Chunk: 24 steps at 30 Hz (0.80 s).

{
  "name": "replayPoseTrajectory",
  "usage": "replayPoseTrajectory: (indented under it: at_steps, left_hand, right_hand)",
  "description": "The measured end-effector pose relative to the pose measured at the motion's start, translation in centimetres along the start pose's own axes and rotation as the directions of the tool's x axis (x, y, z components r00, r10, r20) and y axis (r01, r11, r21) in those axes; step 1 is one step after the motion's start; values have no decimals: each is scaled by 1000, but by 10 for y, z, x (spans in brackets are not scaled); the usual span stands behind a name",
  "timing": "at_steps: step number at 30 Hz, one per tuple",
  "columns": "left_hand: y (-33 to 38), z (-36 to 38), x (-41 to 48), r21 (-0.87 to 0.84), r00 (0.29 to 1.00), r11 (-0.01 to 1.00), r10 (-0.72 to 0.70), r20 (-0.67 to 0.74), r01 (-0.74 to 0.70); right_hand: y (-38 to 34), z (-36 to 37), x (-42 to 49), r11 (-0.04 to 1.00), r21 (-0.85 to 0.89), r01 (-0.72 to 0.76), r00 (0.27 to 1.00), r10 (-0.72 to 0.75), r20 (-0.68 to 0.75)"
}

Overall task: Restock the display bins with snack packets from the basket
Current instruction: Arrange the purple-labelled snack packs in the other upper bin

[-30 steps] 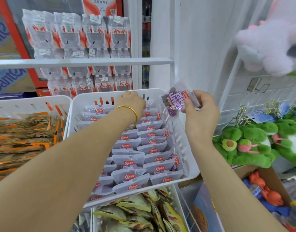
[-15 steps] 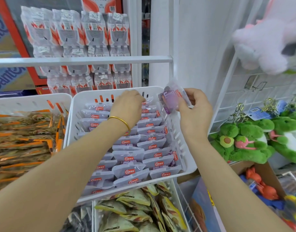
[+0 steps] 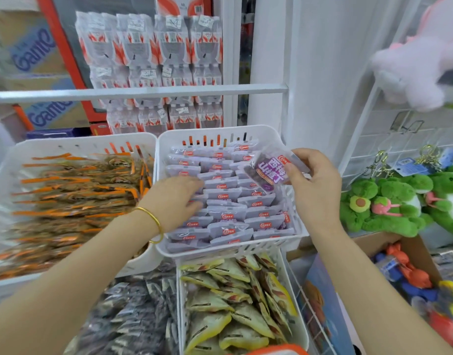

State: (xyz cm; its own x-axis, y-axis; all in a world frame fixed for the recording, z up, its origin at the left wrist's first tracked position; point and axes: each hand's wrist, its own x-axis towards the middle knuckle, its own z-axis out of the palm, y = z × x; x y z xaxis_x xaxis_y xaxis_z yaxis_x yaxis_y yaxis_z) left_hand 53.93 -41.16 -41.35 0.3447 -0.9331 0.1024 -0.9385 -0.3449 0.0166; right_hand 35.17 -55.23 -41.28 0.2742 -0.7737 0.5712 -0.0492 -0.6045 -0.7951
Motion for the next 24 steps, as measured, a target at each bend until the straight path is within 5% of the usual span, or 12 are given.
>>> replayPoseTrajectory:
  at_steps: [14, 19, 24]
  left_hand:
    - [11, -3, 75, 70, 997, 994, -81, 14, 80]
    - [-2, 15, 73, 54, 984, 993, -95, -149, 104]
    - [1, 19, 88, 51, 941, 982, -158, -299, 181]
  right_hand:
    - [-20, 67, 52, 999, -28, -33, 999, 32, -16]
    - [2, 110, 71, 995, -95, -40, 985, 55, 162]
    - [11, 115, 80, 936, -320, 147, 944, -37, 327]
